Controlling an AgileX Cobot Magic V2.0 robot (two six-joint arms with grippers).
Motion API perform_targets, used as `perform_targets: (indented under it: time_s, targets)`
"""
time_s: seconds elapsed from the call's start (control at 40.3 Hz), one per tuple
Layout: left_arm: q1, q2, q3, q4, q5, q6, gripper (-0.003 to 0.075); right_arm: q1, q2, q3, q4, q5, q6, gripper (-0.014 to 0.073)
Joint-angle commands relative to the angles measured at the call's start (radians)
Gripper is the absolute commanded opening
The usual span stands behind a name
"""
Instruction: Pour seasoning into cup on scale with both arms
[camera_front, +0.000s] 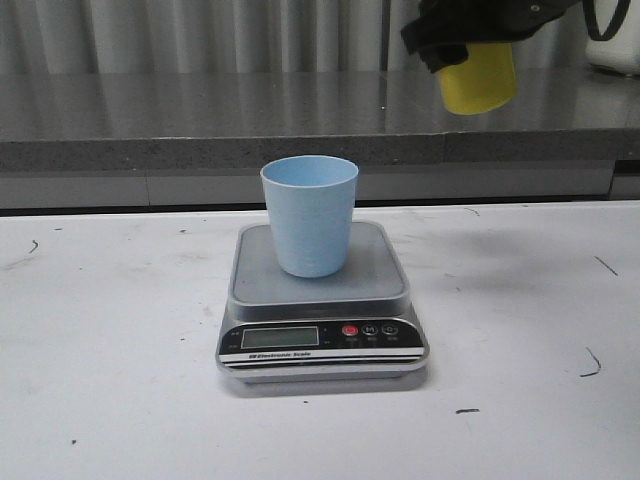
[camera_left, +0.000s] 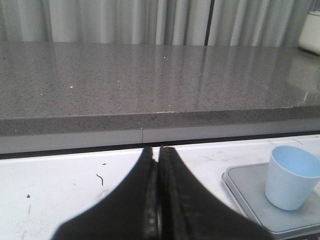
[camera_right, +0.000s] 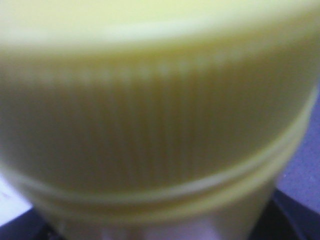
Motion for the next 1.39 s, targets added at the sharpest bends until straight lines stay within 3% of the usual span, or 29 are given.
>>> perform_targets:
  time_s: [0.0, 0.298, 0.694, 0.992, 1.165, 1.364]
  targets:
    - [0.002, 0.008, -0.025, -0.008, -0.086, -0.011, -0.002, 0.001, -0.103, 0.021, -0.008, -0.05, 0.151, 0.0306]
    - [0.002, 0.008, -0.025, -0.008, -0.086, -0.011, -0.002, 0.001, -0.243, 0.28, -0.081, -0.095, 0.362, 0.0306]
    - [0.002, 0.008, -0.025, -0.008, -0.086, -0.011, -0.002, 0.001, -0.259, 0.512, -0.685, -0.343, 0.915, 0.0306]
    - [0.002, 0.008, -0.025, -0.008, -0.086, -0.011, -0.002, 0.001, -0.063, 0.515, -0.685, -0.539, 0.927, 0.0306]
    - [0.002, 0.008, -0.025, -0.008, -0.086, -0.011, -0.002, 0.001, 0.045, 0.515, -0.609, -0.637, 0.927, 0.0306]
    - [0.002, 0.008, -0.025, -0.008, -0.086, -0.011, -0.002, 0.001, 0.088, 0.515, -0.549, -0.644, 0.927, 0.0306]
